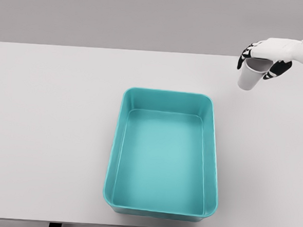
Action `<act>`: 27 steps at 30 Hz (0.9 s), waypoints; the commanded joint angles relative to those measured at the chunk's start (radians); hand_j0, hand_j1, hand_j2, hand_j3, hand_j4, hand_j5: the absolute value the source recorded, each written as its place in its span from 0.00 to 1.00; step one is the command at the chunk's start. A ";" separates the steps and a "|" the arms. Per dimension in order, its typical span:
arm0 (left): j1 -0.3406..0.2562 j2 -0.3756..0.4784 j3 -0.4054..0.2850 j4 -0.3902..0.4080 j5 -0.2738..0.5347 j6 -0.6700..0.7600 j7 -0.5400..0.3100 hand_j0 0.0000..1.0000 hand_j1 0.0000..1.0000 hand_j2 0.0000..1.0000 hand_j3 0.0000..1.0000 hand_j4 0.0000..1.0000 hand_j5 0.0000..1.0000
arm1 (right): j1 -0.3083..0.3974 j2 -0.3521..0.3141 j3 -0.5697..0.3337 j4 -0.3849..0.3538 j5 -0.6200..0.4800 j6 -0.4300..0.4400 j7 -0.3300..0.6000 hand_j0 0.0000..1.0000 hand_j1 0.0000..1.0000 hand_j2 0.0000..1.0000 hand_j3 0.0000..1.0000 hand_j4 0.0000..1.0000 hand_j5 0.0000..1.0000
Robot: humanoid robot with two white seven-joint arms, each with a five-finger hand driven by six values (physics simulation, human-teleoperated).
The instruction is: Put the paper cup into the basket with your right arm
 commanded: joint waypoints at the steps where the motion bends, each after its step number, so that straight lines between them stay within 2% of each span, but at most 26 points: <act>1: 0.000 0.000 0.000 0.000 0.000 0.000 0.001 1.00 1.00 1.00 1.00 1.00 1.00 | 0.000 -0.013 -0.003 -0.031 -0.006 0.004 0.000 0.64 0.64 0.64 0.64 0.64 0.64; 8: 0.000 0.000 0.000 0.000 0.000 0.000 -0.001 1.00 1.00 1.00 1.00 1.00 1.00 | 0.000 -0.050 -0.003 -0.132 -0.035 0.007 0.000 0.64 0.64 0.64 0.64 0.64 0.64; 15: 0.000 0.000 0.000 0.000 0.000 0.000 -0.001 1.00 1.00 1.00 1.00 1.00 1.00 | 0.000 -0.114 -0.004 -0.267 -0.092 0.012 0.000 0.64 0.64 0.64 0.64 0.64 0.64; 27: 0.000 0.000 0.000 0.000 0.000 0.000 -0.001 1.00 1.00 1.00 1.00 1.00 1.00 | 0.000 -0.173 -0.015 -0.408 -0.133 0.012 0.000 0.64 0.64 0.64 0.64 0.64 0.64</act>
